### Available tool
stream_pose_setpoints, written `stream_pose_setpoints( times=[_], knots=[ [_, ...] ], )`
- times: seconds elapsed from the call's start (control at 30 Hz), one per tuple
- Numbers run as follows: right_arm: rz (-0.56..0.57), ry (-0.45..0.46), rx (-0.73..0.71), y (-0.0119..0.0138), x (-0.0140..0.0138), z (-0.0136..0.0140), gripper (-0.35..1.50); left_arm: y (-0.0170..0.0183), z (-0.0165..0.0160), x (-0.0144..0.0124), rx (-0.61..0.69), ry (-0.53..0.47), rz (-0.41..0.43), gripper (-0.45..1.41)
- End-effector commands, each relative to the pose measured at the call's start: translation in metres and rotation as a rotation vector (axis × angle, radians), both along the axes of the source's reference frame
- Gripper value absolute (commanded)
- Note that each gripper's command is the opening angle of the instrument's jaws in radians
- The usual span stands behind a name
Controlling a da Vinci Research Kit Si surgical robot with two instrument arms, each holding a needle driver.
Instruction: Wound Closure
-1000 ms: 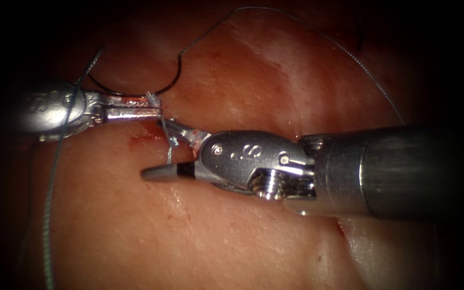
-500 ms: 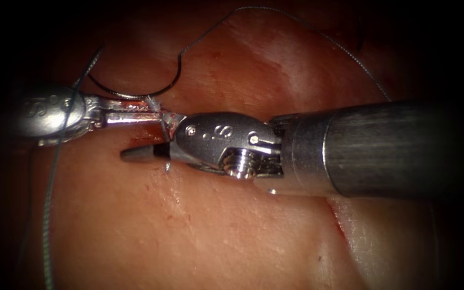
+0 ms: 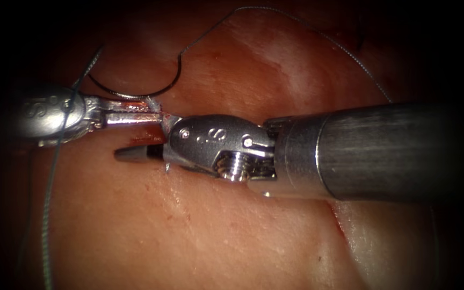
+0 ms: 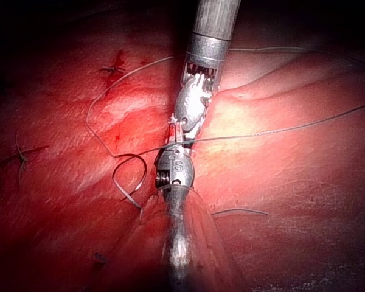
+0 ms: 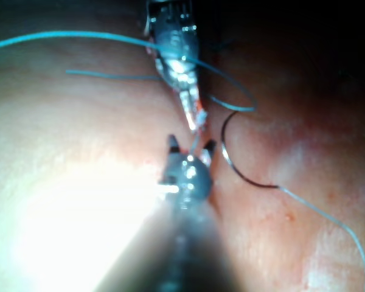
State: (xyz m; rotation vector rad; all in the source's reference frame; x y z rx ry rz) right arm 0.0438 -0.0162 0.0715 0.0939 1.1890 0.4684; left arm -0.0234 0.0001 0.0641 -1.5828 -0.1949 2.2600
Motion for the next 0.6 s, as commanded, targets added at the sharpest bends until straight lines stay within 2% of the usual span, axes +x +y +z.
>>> stream_pose_setpoints(
  times=[0.03, 0.37, 0.43, 0.47, 0.53, 0.6],
  knots=[
    [-0.021, 0.011, -0.017, 0.0, 0.0007, 0.0002, -0.35, -0.0002, 0.0006, -0.0005, 0.0, -0.001, 0.0, -0.45],
    [-0.044, 0.029, -0.051, 0.0005, 0.0001, -0.0003, -0.35, -0.0003, 0.0003, 0.0001, 0.001, -0.003, 0.003, -0.45],
    [-0.043, 0.036, -0.034, 0.0002, -0.0005, -0.0006, 0.67, -0.0002, 0.0001, 0.0008, 0.004, -0.011, 0.009, -0.45],
    [-0.047, 0.04, -0.028, 0.0, -0.0009, -0.0007, 1.08, -0.0002, 0.0, 0.0012, 0.002, -0.011, 0.006, -0.45],
    [-0.045, 0.043, -0.017, -0.0004, -0.0022, -0.0012, 1.3, -0.0003, -0.0001, 0.0024, -0.001, -0.008, -0.001, -0.45],
    [-0.043, 0.042, -0.018, -0.0006, -0.0029, -0.0015, 1.31, -0.0005, -0.0002, 0.0029, -0.002, -0.005, -0.004, -0.45]
  ],
)
